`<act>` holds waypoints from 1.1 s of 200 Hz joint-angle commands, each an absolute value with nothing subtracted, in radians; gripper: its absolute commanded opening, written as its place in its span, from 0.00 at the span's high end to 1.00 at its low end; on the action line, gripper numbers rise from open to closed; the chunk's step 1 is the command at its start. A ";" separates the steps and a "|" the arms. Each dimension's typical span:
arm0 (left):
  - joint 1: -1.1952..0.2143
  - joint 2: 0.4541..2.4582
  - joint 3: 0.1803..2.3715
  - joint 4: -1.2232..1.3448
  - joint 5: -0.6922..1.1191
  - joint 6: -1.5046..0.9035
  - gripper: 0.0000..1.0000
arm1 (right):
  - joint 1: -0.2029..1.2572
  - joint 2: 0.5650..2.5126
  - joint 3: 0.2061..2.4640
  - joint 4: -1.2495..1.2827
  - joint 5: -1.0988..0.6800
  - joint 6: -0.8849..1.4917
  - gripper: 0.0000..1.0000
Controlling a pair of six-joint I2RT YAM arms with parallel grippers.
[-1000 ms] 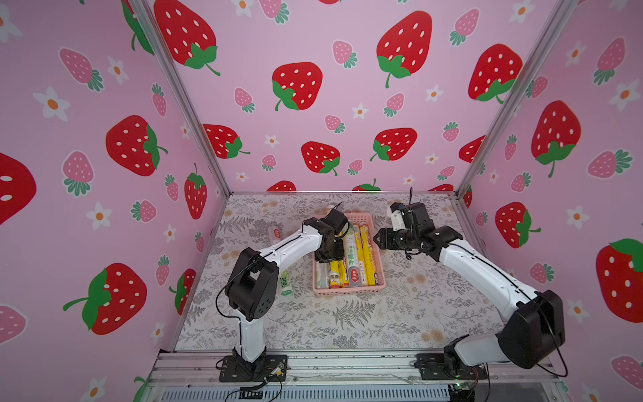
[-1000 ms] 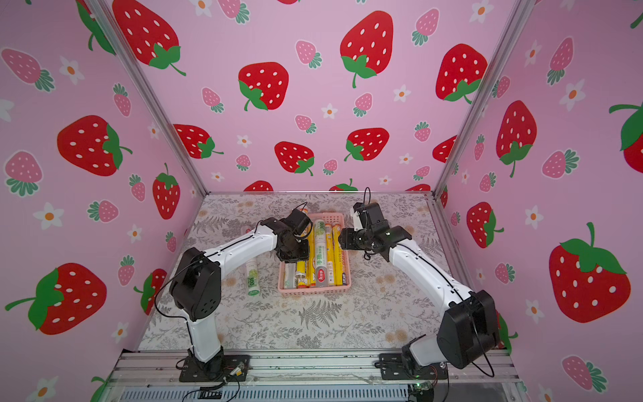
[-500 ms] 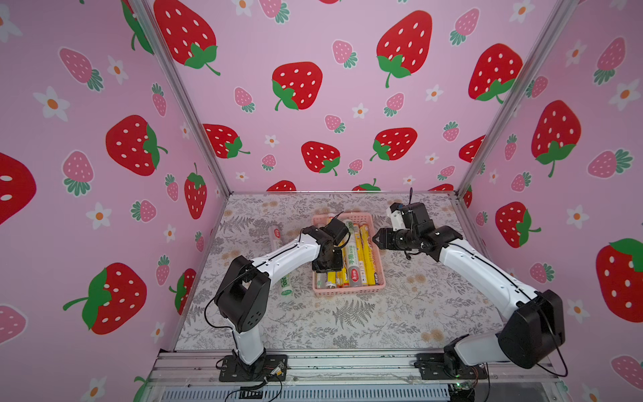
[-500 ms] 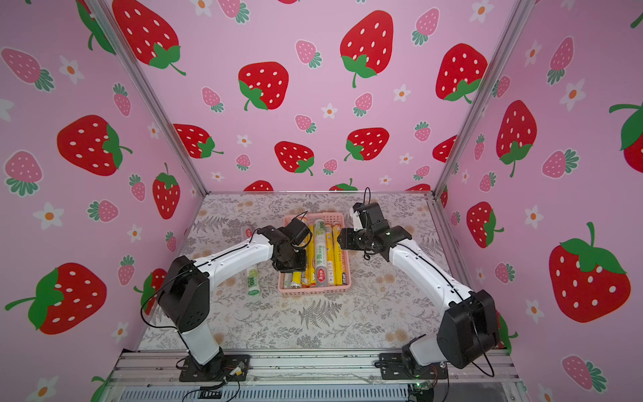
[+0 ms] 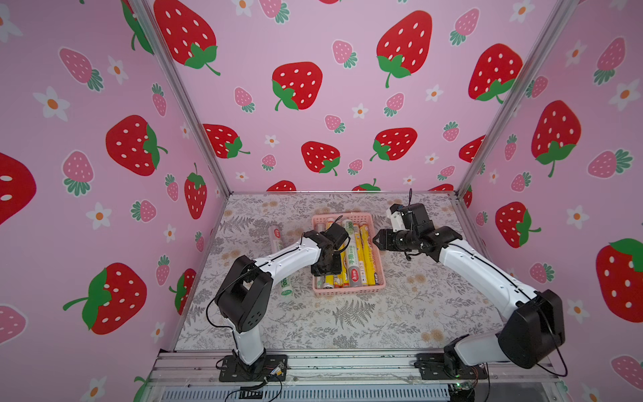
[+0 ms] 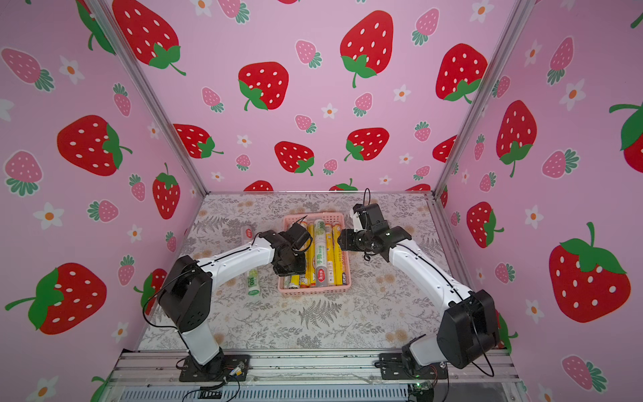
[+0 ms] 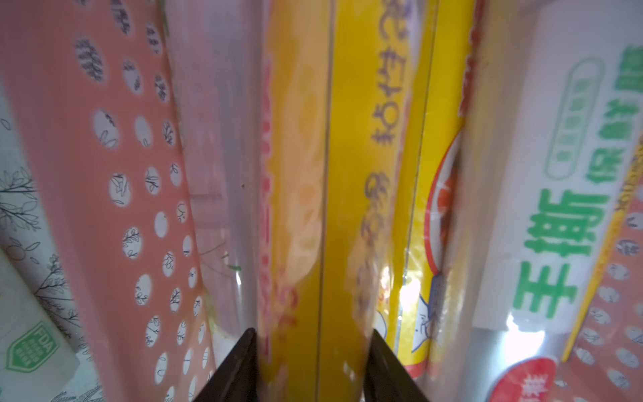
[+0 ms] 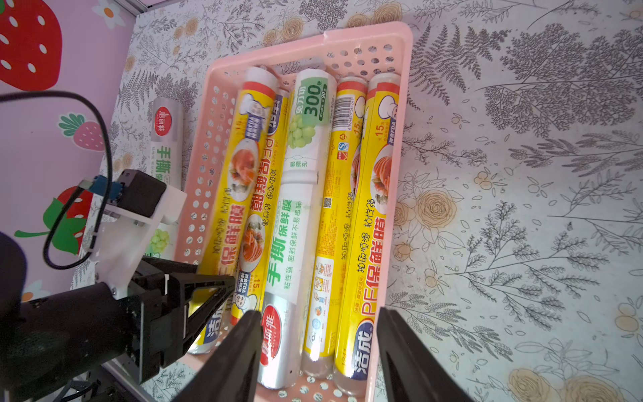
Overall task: Put the plastic wrap into the basket
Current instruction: Place the plastic wrap in the basket, then pick up the plastic wrap from the center of the board.
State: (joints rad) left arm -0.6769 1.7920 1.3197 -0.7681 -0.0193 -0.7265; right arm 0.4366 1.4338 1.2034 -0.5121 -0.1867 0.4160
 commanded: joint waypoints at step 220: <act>-0.307 1.330 1.007 -0.809 -0.096 -0.672 0.25 | 0.473 1.403 1.132 -0.539 -0.172 0.347 0.41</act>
State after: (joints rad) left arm -0.3542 1.3479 1.0519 -0.8375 -0.1200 -0.6846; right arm 0.4629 1.4223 1.1515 -0.5323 -0.1764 0.3645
